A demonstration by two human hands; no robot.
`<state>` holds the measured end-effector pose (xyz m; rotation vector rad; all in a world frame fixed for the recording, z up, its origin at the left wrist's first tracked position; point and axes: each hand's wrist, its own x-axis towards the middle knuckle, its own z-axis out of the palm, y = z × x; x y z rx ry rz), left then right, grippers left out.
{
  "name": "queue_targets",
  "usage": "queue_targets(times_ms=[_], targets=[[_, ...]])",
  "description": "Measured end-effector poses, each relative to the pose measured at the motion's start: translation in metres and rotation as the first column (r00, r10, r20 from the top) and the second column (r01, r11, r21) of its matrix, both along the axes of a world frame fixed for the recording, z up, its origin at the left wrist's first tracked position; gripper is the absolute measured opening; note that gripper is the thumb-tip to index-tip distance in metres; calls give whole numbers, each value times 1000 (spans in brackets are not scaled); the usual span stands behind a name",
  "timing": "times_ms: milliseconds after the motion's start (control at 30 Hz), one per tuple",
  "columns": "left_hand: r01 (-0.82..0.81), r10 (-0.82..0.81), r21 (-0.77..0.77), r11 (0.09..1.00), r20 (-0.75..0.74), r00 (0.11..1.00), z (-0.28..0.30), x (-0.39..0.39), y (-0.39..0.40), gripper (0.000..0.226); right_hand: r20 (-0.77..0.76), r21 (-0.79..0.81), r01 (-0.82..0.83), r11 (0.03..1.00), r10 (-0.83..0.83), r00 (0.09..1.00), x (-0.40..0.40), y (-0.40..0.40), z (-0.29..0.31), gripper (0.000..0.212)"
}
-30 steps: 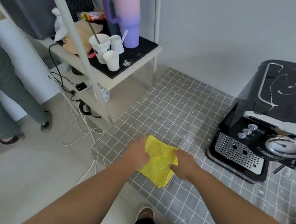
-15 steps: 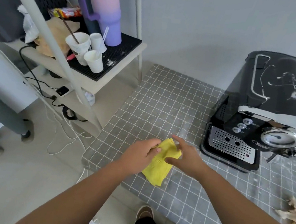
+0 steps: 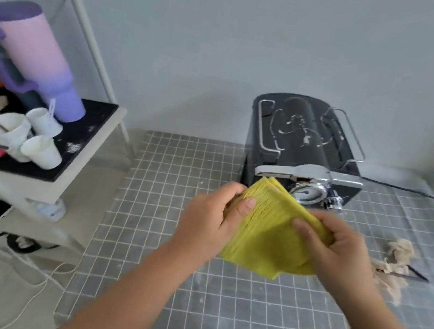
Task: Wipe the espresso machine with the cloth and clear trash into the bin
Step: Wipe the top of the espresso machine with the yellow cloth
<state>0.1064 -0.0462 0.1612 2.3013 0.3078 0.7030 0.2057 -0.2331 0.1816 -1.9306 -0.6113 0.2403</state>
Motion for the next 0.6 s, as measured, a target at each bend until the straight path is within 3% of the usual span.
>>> queue_targets(times_ms=[167, 333, 467, 533, 600], targets=[[-36, 32, 49, 998, 80, 996, 39, 57, -9, 21, 243, 21, 105, 994, -107, 964, 62, 1, 56, 13], [-222, 222, 196, 955, 21, 975, 58, 113, -6, 28, 484, -174, 145, 974, -44, 874, 134, 30, 83, 14], [-323, 346, 334, 885, -10, 938, 55, 146, 6, 28, 719, -316, 256, 914, 55, 693, 154, 53, 71, 33], [-381, 417, 332, 863, -41, 908, 48, 153, 11, 22, 707, -367, 131, 921, 185, 682, 143, 58, 59, 42], [-419, 444, 254, 872, -47, 895, 40, 157, 17, 19, 567, -525, -41, 850, 385, 728, 130, 60, 46, 55]])
